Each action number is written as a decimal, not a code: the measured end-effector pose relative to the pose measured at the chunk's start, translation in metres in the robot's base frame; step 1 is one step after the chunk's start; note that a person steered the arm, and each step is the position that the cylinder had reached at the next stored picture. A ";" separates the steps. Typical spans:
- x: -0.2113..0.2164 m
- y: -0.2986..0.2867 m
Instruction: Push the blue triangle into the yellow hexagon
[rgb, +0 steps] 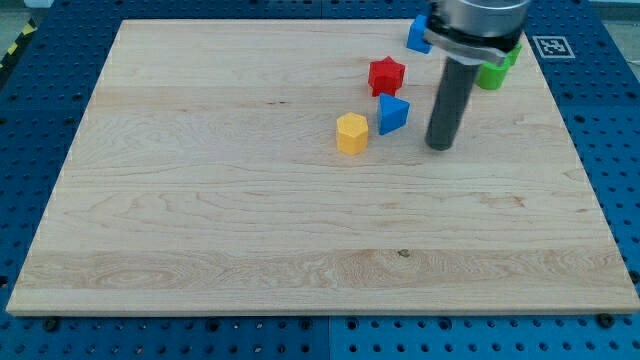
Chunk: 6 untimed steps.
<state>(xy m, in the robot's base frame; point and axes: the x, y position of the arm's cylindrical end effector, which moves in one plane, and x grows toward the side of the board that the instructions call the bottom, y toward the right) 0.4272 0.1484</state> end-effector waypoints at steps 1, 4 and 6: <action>-0.031 0.006; -0.049 -0.110; -0.091 -0.143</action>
